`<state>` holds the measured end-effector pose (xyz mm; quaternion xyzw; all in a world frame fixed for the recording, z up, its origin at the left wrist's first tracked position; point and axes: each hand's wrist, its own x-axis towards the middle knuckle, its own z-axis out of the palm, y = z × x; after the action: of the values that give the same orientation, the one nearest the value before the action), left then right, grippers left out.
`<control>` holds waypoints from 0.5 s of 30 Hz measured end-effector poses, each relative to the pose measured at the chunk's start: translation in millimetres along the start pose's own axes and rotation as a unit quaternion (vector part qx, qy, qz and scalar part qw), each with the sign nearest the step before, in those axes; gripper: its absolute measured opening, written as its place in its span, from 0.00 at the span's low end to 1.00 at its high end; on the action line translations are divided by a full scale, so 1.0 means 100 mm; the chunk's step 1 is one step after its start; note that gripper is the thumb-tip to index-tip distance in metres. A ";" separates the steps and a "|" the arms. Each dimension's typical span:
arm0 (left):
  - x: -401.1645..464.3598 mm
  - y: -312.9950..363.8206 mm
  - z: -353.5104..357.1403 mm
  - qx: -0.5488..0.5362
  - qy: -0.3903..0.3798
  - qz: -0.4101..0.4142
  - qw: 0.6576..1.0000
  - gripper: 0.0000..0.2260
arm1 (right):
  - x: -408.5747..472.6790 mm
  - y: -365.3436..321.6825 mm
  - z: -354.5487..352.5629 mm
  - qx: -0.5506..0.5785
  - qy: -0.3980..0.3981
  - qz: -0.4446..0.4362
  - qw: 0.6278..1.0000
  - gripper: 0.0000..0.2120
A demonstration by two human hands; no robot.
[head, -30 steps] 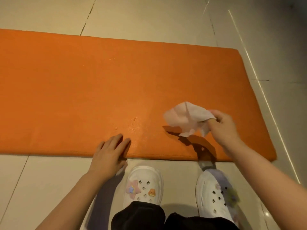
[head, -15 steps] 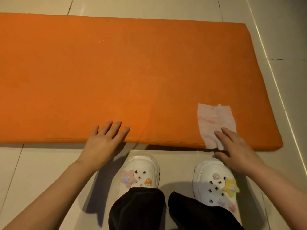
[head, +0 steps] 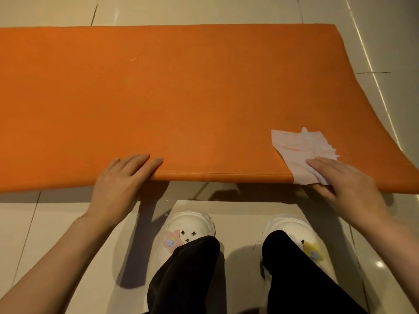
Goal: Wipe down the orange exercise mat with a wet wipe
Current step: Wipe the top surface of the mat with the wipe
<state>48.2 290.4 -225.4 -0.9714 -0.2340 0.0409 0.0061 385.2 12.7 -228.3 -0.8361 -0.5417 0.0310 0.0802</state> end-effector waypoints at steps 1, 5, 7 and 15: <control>0.00 -0.05 -0.15 0.006 0.024 0.001 1.000 0.24 | 0.01 0.00 0.00 0.010 -0.009 0.003 1.000 0.28; -0.01 -0.24 -0.72 0.065 0.108 0.062 0.990 0.27 | -0.03 -0.07 0.11 0.044 -0.064 0.017 0.997 0.31; -0.02 -0.31 -0.93 0.073 0.160 0.045 0.983 0.24 | -0.02 -0.20 0.19 0.066 -0.075 0.004 0.995 0.32; -0.81 -0.81 -0.30 0.087 0.219 -0.103 0.966 0.20 | 0.21 -1.04 0.22 0.017 0.015 -0.161 0.987 0.32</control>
<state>-57.6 326.0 -186.3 -0.9231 -0.3211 -0.1531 0.1463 297.1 75.4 -231.9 -0.7366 -0.6677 0.0142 0.1068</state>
